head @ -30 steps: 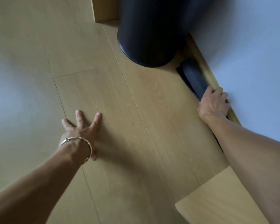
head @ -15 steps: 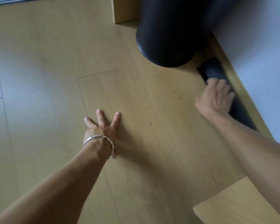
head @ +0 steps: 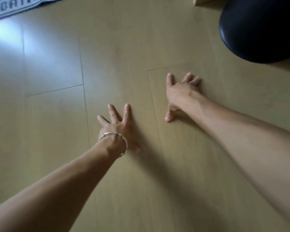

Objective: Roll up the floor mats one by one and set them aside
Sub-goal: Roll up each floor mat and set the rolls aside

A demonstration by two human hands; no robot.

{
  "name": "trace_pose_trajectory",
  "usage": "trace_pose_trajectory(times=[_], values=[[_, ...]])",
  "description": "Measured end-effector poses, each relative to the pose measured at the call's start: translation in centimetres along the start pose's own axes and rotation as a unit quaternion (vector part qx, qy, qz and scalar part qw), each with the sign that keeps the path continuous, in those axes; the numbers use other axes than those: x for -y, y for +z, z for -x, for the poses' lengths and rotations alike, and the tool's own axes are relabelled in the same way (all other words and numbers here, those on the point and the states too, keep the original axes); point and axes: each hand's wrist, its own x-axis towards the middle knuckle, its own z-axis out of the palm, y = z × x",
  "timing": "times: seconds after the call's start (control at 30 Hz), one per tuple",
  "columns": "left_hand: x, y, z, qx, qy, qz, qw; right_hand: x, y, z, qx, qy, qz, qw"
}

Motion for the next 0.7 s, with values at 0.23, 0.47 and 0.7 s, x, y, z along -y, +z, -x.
trace_pose_trajectory(times=[0.23,0.47,0.7], values=[[-0.5,-0.4,0.0,0.021,-0.006,0.002,1.0,0.1,-0.4,-0.8,0.017,-0.003,-0.021,1.0],[0.3,-1.4,-0.1,0.04,0.024,-0.025,0.999,0.7,-0.5,-0.2,0.03,0.012,-0.057,0.998],[2.7,-2.9,-0.4,0.093,0.103,-0.064,0.988,0.8,-0.9,0.0,0.047,0.027,-0.043,0.998]])
